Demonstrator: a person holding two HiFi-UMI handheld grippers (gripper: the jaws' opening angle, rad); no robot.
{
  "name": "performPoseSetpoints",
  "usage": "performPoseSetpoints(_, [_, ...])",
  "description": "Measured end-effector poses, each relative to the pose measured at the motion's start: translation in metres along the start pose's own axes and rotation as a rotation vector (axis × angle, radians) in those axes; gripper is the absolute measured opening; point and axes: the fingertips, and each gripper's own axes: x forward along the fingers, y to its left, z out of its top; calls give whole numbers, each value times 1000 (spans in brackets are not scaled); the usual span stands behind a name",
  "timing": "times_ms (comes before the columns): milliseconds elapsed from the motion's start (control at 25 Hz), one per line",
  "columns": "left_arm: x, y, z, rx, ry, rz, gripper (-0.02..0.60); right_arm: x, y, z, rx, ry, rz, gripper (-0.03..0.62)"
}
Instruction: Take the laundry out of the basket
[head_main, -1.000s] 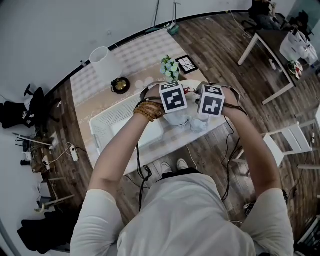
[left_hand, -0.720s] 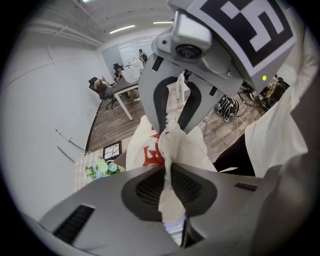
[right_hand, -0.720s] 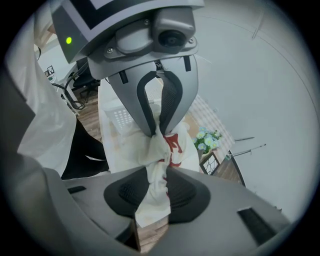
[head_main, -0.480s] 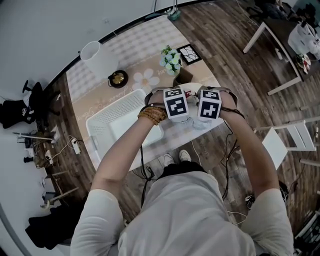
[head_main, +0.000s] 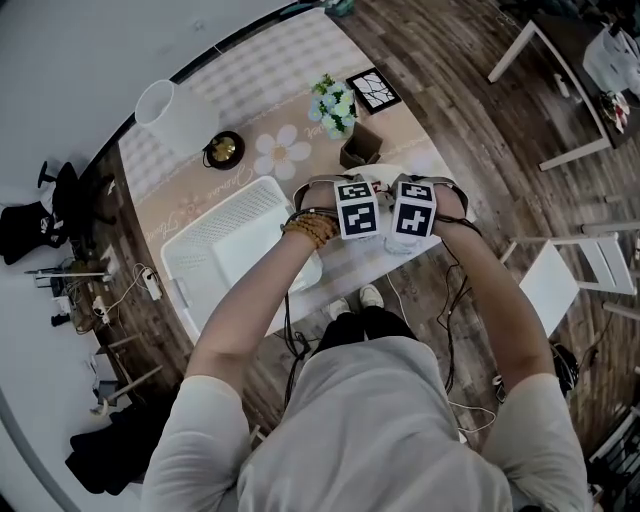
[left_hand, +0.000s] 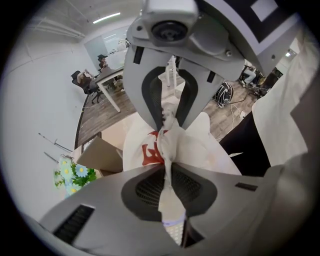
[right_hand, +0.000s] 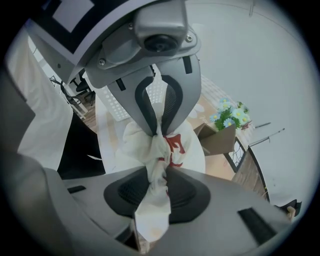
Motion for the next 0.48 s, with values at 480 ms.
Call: performPoseSetpoints(480, [48, -9, -9, -4, 42, -62, 67, 48, 13, -19, 67, -32, 59, 133])
